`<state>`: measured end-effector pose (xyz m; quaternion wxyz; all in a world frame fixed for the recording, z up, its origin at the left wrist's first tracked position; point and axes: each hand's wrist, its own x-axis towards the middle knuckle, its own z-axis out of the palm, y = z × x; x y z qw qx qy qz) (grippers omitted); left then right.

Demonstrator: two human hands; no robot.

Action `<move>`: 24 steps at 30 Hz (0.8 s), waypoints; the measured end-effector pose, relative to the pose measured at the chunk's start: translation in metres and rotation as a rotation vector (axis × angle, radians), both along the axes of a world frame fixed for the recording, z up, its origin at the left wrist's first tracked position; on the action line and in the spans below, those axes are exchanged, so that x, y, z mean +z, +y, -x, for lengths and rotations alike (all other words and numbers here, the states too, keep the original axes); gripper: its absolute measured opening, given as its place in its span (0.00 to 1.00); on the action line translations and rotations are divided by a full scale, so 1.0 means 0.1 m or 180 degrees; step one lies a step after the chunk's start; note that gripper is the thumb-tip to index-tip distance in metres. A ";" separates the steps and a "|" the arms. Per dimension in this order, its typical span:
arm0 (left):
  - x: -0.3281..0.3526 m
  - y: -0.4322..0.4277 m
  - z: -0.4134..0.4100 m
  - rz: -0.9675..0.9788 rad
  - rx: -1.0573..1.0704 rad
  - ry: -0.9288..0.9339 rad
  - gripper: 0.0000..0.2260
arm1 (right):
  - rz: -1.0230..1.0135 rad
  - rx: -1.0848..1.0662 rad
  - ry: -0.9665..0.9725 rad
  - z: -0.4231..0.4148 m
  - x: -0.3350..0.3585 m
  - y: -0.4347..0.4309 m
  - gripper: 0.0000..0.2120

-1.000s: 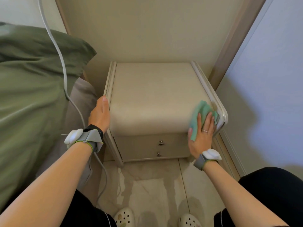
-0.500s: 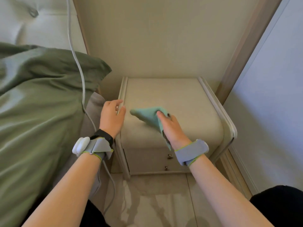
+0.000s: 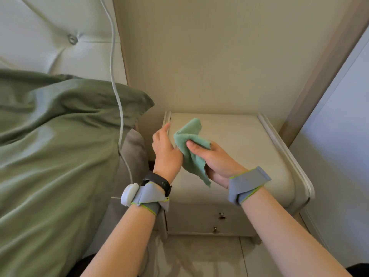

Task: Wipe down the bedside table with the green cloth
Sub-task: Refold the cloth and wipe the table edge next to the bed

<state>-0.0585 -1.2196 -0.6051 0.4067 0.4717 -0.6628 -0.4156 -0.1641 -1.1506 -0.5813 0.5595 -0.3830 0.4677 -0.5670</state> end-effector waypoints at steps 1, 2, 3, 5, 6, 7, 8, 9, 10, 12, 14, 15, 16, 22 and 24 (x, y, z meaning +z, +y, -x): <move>0.01 -0.03 0.03 -0.0036 0.0018 0.0012 0.28 | -0.0019 0.0050 -0.0120 0.02 -0.02 -0.05 0.07; 0.02 -0.07 0.06 -0.0104 0.0036 0.0063 0.27 | -0.0034 0.0098 -0.0268 0.05 -0.02 -0.11 0.07; 0.03 -0.12 0.08 -0.0166 0.0046 0.0120 0.27 | -0.0036 0.0113 -0.0419 0.09 -0.03 -0.17 0.08; 0.03 -0.28 0.14 -0.0321 0.0057 0.0129 0.28 | -0.0039 0.0080 -0.0678 0.18 -0.07 -0.32 0.09; 0.04 -0.34 0.15 -0.0405 0.0048 0.0092 0.30 | -0.0037 0.0058 -0.0733 0.22 -0.09 -0.40 0.10; 0.05 -0.40 0.17 -0.0495 0.0032 0.0063 0.33 | -0.0033 0.0056 -0.0732 0.24 -0.09 -0.47 0.10; 0.04 -0.45 0.19 -0.0589 0.0019 0.0063 0.37 | 0.0000 0.0079 -0.0674 0.27 -0.10 -0.55 0.10; 0.03 -0.50 0.19 -0.0667 0.0031 0.0058 0.40 | 0.0051 0.0102 -0.0572 0.28 -0.09 -0.63 0.11; 0.01 -0.57 0.19 -0.0738 0.0066 0.0046 0.43 | 0.0116 0.0091 -0.0440 0.31 -0.09 -0.72 0.10; -0.04 -0.68 0.16 -0.0833 0.0097 0.0039 0.43 | 0.0197 -0.0183 -0.0179 0.36 -0.06 -0.91 0.07; -0.12 -0.81 0.10 -0.0902 0.0111 -0.0004 0.38 | 0.0097 -0.0834 0.0438 0.47 -0.07 -1.18 0.06; -0.16 -0.84 0.08 -0.0908 0.0095 -0.0068 0.34 | -0.0049 -0.1234 0.1079 0.56 -0.10 -1.29 0.10; -0.21 -0.90 0.05 -0.0939 0.0091 -0.0162 0.29 | -0.0248 -0.1562 0.1867 0.64 -0.15 -1.45 0.14; -0.52 -1.10 -0.03 -0.0759 -0.0096 -0.0937 0.23 | -0.0548 -0.0640 0.4288 0.24 -0.82 -2.11 0.13; -0.61 -1.12 -0.05 -0.0767 -0.0099 -0.1232 0.24 | -0.0374 -0.0551 0.4469 0.13 -0.89 -2.24 0.12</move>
